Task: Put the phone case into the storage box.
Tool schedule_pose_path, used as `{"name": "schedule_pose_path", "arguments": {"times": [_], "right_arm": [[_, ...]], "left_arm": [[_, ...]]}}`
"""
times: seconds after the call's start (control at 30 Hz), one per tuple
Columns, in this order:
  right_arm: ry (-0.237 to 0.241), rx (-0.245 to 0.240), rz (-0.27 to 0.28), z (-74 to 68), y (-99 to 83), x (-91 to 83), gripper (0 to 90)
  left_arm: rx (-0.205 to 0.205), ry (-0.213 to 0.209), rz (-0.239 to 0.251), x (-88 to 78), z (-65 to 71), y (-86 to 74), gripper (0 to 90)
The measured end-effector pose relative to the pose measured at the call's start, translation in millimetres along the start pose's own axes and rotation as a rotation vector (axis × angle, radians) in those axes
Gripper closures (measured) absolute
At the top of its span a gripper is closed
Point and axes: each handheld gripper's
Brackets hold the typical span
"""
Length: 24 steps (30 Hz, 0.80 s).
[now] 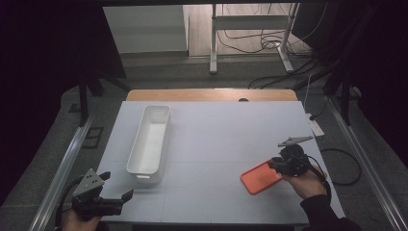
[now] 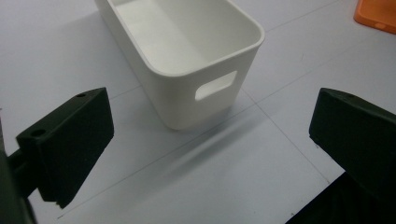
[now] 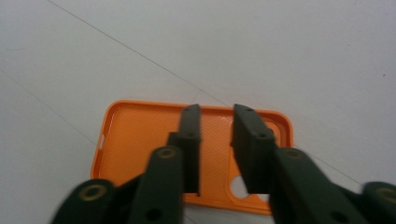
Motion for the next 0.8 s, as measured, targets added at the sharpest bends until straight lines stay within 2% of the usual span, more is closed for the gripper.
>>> {"name": "schedule_pose_path", "arguments": {"times": [0.07,0.1,0.3,0.8], "right_arm": [[0.009,0.002,-0.004,0.9,0.5,1.8,88.4],[0.01,0.002,-0.002,1.4,0.6,2.6,89.2],[0.027,0.016,-0.02,3.1,-1.4,10.8,89.3],[0.016,0.025,-0.078,6.5,-11.2,26.9,89.3]], "left_arm": [[0.003,0.002,-0.003,0.3,0.3,0.1,0.9],[0.004,0.002,-0.004,0.4,0.4,0.2,1.0],[0.009,0.004,-0.007,0.5,0.8,0.2,1.0],[-0.005,0.006,-0.002,0.0,-0.3,0.1,1.1]]}}
Point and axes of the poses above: each handheld gripper's, and its own axes: x roughly forward along the jaws, y roughly out of its top, z roughly to its right, and after that the axes turned 12 degrees about -y, right-handed
